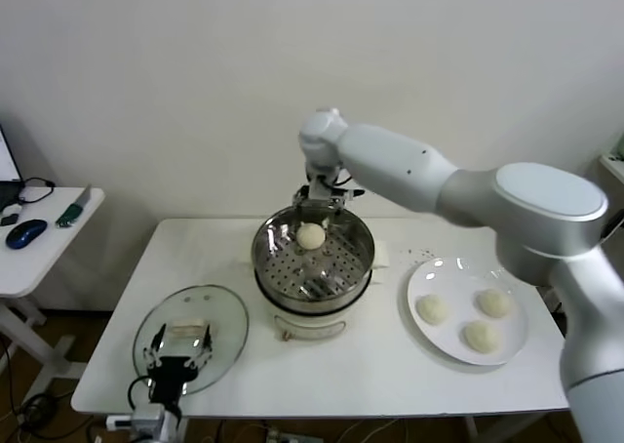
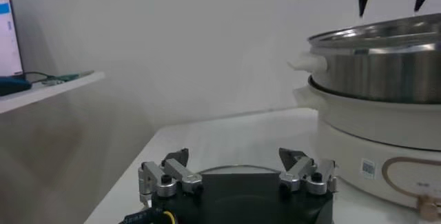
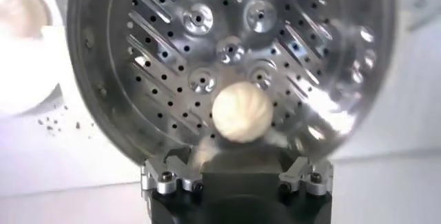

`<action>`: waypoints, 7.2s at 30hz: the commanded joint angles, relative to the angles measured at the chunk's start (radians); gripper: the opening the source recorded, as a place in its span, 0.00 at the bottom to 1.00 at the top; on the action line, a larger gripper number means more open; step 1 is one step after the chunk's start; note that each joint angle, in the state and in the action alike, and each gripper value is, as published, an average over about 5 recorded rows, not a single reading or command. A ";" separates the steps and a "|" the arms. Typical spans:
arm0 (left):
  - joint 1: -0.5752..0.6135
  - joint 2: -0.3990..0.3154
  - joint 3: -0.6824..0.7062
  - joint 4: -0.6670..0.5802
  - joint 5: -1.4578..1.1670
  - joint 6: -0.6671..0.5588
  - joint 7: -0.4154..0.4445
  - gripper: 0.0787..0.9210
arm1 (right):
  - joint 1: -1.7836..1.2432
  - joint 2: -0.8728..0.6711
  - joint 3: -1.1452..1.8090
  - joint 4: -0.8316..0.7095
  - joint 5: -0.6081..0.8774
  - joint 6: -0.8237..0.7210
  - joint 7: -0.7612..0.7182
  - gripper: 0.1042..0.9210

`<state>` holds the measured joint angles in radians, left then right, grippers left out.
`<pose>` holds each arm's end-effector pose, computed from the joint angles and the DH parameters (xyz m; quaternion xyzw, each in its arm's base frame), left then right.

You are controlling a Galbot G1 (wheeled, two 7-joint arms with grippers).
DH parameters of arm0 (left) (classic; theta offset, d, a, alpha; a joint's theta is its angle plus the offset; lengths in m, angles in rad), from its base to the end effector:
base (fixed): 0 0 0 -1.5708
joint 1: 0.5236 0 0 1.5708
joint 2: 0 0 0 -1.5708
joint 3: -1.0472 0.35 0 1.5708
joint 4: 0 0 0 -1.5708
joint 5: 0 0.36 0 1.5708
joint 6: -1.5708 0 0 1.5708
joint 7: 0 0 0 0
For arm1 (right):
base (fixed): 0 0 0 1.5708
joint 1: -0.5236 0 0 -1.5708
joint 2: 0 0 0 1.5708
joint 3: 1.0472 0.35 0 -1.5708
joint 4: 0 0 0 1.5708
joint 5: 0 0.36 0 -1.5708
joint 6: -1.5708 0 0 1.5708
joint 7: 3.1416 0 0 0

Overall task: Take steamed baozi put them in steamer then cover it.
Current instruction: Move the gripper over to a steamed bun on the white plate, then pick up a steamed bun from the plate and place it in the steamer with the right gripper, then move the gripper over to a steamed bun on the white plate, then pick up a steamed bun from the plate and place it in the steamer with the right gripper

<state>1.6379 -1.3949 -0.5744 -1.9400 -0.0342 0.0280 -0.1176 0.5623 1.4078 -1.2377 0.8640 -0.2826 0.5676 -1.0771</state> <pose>0.1595 0.0553 -0.3642 0.0430 -0.9889 -0.0799 0.1175 0.6212 0.1705 -0.0278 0.5848 -0.1158 0.8021 0.0344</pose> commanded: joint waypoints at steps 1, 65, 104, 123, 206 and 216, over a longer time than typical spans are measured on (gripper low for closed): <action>0.011 0.004 -0.002 -0.009 -0.004 -0.005 0.002 0.88 | 0.242 -0.357 -0.325 0.213 0.682 -0.503 0.107 0.88; 0.003 0.005 -0.018 -0.009 0.016 0.007 -0.008 0.88 | -0.390 -0.552 0.030 0.116 0.485 -0.720 0.027 0.76; 0.034 0.009 0.022 -0.073 0.018 0.000 0.042 0.88 | 0.185 0.069 -0.408 0.045 1.272 -0.829 0.076 0.73; 0.020 0.015 0.001 -0.073 0.013 0.000 0.043 0.88 | -0.026 0.134 -0.384 0.000 1.162 -0.848 0.123 0.73; 0.026 -0.006 -0.003 -0.063 0.065 0.029 0.009 0.88 | -0.407 -0.800 0.003 0.312 0.365 -0.716 0.008 0.88; 0.031 -0.007 -0.005 -0.067 0.065 0.027 0.009 0.88 | -0.387 -0.779 -0.004 0.302 0.369 -0.706 -0.006 0.78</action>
<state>1.6662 -1.4012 -0.5785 -2.0043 0.0299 0.0563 -0.1088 0.1815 0.6136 -1.2498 1.1824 0.0922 -0.1457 -1.0754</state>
